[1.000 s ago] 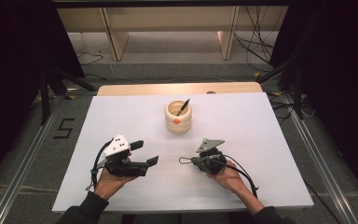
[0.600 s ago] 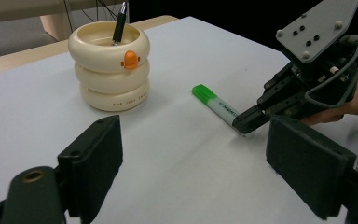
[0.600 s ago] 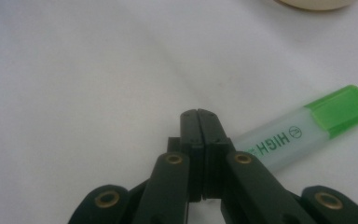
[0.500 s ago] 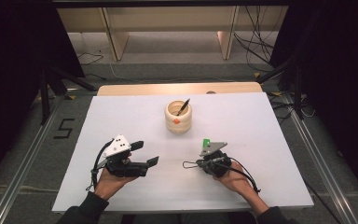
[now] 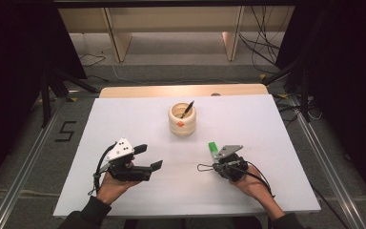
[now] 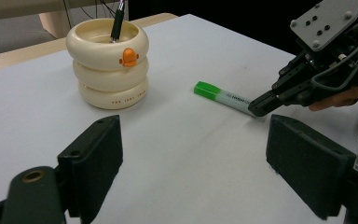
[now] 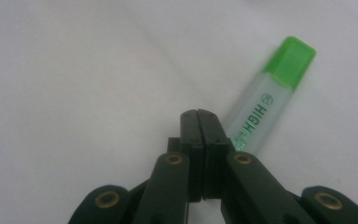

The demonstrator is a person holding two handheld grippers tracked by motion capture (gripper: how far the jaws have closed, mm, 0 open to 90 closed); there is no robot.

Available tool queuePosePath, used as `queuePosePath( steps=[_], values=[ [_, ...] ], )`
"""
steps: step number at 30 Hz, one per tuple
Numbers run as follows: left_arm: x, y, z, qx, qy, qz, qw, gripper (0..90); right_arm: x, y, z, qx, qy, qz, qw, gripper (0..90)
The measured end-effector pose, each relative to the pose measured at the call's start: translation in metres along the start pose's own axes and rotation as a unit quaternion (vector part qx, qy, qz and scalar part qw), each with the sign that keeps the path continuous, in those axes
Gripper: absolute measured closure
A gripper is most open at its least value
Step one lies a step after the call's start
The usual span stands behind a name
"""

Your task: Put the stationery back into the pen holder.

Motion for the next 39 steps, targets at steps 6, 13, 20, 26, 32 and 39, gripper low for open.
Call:
queuePosePath(
  steps=[6,13,20,26,32,39],
  values=[
    [0.0,-0.001,0.0,0.0,0.001,0.001,1.0,17.9,0.005,-0.008,-0.004,0.008,0.005,0.006,0.9999,90.0],
    [0.0,0.0,0.0,-0.001,-0.001,0.001,1.0,17.9,0.006,-0.013,-0.005,0.013,0.011,0.008,0.9998,90.0],
    [0.0,0.0,0.0,-0.001,-0.001,0.001,1.0,17.9,0.001,-0.019,-0.014,0.007,-0.003,0.027,0.9996,81.1],
    [0.0,0.0,0.0,0.0,0.0,0.001,1.0,17.9,-0.014,-0.03,-0.022,0.008,0.005,0.056,0.9984,50.1],
    [0.0,0.0,0.001,0.0,0.002,0.003,1.0,17.9,-0.027,-0.041,-0.014,0.018,0.039,0.075,0.9963,30.9],
    [0.0,0.0,0.001,0.0,0.002,0.004,1.0,17.9,-0.033,-0.047,0.001,0.006,0.083,0.084,0.993,24.2]
  ],
)
Point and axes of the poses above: each handheld gripper's, and its own axes: z roughly forward along the jaws, x roughly out of its underside, y roughly to its left, the point moved 2 cm from there along z, roughly forward along the jaws, and after that the axes turned 1 degree about y, right-handed, at the moved point
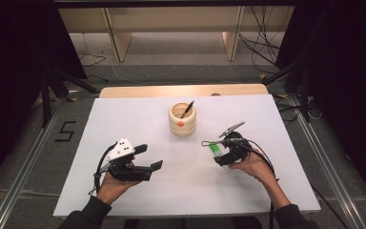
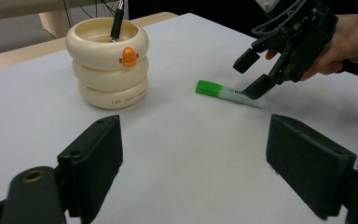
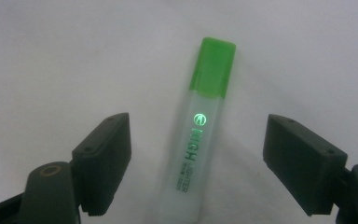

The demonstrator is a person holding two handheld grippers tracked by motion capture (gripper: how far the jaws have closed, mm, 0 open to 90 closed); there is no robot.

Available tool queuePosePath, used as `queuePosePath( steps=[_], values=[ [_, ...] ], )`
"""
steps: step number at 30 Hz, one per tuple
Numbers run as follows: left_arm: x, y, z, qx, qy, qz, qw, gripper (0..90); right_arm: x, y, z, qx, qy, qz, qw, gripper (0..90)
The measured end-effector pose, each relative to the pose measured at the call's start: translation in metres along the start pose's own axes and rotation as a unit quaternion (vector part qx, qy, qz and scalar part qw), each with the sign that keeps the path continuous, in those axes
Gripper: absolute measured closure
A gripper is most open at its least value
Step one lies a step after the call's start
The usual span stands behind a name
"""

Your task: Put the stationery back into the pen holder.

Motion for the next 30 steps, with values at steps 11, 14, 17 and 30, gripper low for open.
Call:
queuePosePath(
  steps=[11,14,17,30],
  values=[
    [0.0,0.001,-0.001,-0.001,-0.004,0.0,1.0,17.9,-0.01,-0.006,0.014,-0.014,0.029,0.01,0.9994,38.7],
    [-0.001,0.001,-0.001,-0.001,-0.007,0.0,1.0,17.9,-0.011,-0.004,0.017,-0.011,0.04,0.009,0.9991,42.8],
    [0.0,0.001,-0.001,0.0,-0.007,0.0,1.0,17.9,-0.013,-0.004,0.019,-0.003,0.042,0.01,0.999,46.6],
    [0.0,0.001,-0.001,0.001,-0.009,-0.002,1.0,17.9,-0.016,-0.003,0.027,-0.001,0.066,0.011,0.9978,54.1]
  ],
)
Point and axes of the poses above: each handheld gripper's, and its own axes: z roughly forward along the jaws, x roughly out of its underside, y roughly to its left, the point moved 2 cm from there along z, roughly forward along the jaws, and after that the axes turned 1 degree about y, right-handed, at the moved point
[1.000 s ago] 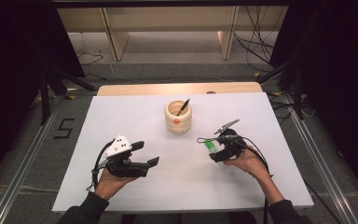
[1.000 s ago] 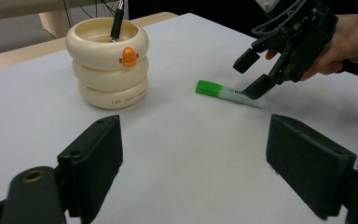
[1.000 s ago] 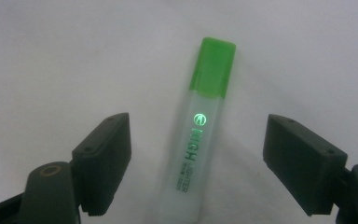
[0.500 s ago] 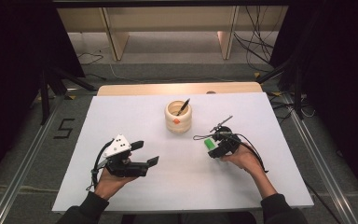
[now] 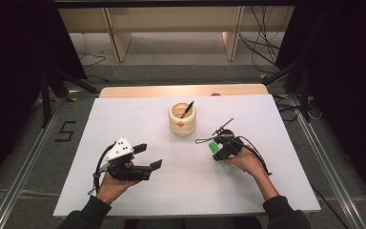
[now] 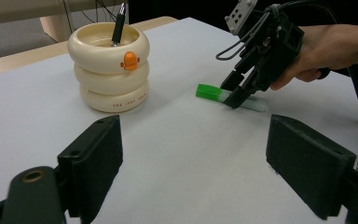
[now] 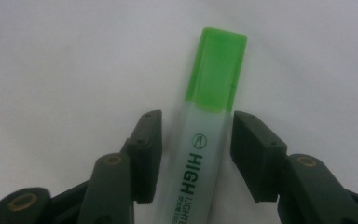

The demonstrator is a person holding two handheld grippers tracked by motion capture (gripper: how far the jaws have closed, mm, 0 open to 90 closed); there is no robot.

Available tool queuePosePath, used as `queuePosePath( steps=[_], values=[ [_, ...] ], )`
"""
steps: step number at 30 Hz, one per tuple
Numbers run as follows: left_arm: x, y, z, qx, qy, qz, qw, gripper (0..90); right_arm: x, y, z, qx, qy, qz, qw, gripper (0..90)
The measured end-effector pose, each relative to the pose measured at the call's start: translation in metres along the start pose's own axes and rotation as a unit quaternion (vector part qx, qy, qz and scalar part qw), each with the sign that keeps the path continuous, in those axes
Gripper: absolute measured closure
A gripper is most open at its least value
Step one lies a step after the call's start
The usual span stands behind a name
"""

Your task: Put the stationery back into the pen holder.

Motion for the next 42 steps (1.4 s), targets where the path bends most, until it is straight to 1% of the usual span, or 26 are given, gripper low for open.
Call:
queuePosePath(
  steps=[3,19,22,29,31,37,41,42],
  values=[
    [0.0,0.0,0.0,0.0,0.001,0.001,1.0,17.9,0.0,0.0,0.0,0.003,0.0,0.001,1.0,56.6],
    [0.0,0.0,0.0,0.0,0.001,0.005,1.0,17.9,-0.002,0.001,0.001,0.013,0.001,0.002,0.9999,63.7],
    [0.0,0.0,0.001,0.0,0.002,0.006,1.0,17.9,-0.003,0.001,0.001,0.016,0.001,0.011,0.9998,65.3],
    [0.0,0.0,0.001,0.0,0.003,0.006,1.0,17.9,-0.006,0.002,0.001,0.02,0.009,0.013,0.9997,66.4],
    [0.0,0.0,0.001,0.001,0.002,0.005,1.0,17.9,-0.006,0.003,0.001,0.024,0.006,0.012,0.9996,66.5],
    [0.0,0.0,0.0,0.001,0.001,0.005,1.0,17.9,-0.007,0.002,-0.002,0.016,-0.012,0.009,0.9997,66.7],
    [0.0,0.001,0.0,-0.001,0.0,0.003,1.0,17.9,-0.006,-0.001,-0.009,0.01,-0.036,0.011,0.9993,66.9],
    [0.0,0.001,0.0,-0.001,-0.001,0.003,1.0,17.9,-0.006,-0.002,-0.01,0.003,-0.042,0.011,0.999,66.8]
  ],
)
Point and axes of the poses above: each handheld gripper's, and its own axes: z roughly forward along the jaws, x roughly out of its underside, y roughly to its left, the point moved 2 cm from there along z, roughly forward along the jaws, and after that the axes turned 1 degree about y, right-handed, at the moved point
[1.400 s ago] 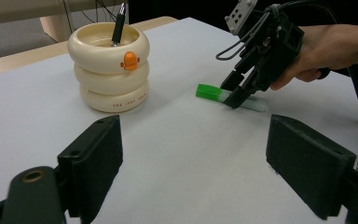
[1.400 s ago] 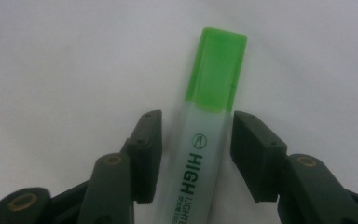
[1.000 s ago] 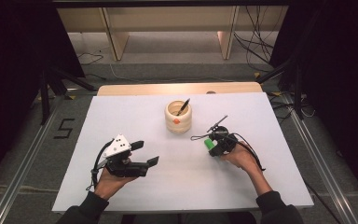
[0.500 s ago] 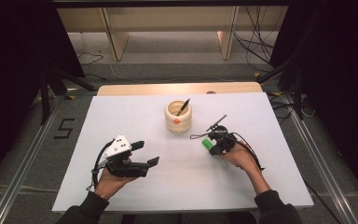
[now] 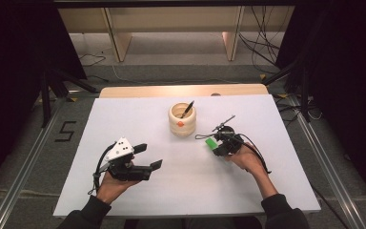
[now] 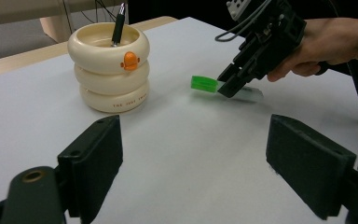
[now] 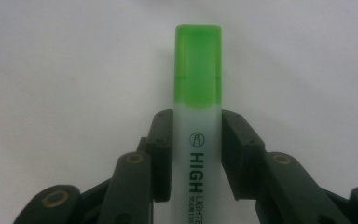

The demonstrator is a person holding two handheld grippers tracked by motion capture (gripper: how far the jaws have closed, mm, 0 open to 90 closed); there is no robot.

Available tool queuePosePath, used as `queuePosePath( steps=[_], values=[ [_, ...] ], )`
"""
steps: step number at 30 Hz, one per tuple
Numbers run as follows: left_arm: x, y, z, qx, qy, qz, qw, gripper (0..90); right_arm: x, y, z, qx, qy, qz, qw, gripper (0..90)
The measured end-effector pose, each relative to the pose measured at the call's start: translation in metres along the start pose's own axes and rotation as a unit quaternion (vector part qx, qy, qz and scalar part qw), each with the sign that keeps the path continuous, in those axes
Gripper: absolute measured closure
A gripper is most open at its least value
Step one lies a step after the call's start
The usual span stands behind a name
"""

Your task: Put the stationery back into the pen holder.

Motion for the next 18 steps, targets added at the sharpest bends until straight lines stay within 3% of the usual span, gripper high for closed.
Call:
queuePosePath(
  steps=[7,12,18],
  values=[
    [-0.001,0.001,-0.002,-0.008,-0.013,-0.002,0.9999,17.9,-0.001,-0.007,-0.011,-0.018,-0.058,0.011,0.9981,66.8],
    [-0.002,0.002,-0.003,-0.011,-0.023,-0.006,0.9996,17.9,-0.004,-0.008,-0.023,-0.031,-0.112,0.022,0.993,66.8],
    [-0.003,0.004,-0.006,-0.016,-0.036,-0.01,0.9992,18.0,-0.009,-0.007,-0.034,-0.033,-0.171,0.026,0.9843,66.8]
  ],
)
Point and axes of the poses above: each handheld gripper's, and its own axes: z roughly forward along the jaws, x roughly out of its underside, y roughly to its left, the point moved 2 cm from there along z, roughly forward along the jaws, and after that the axes turned 1 degree about y, right-handed, at the moved point
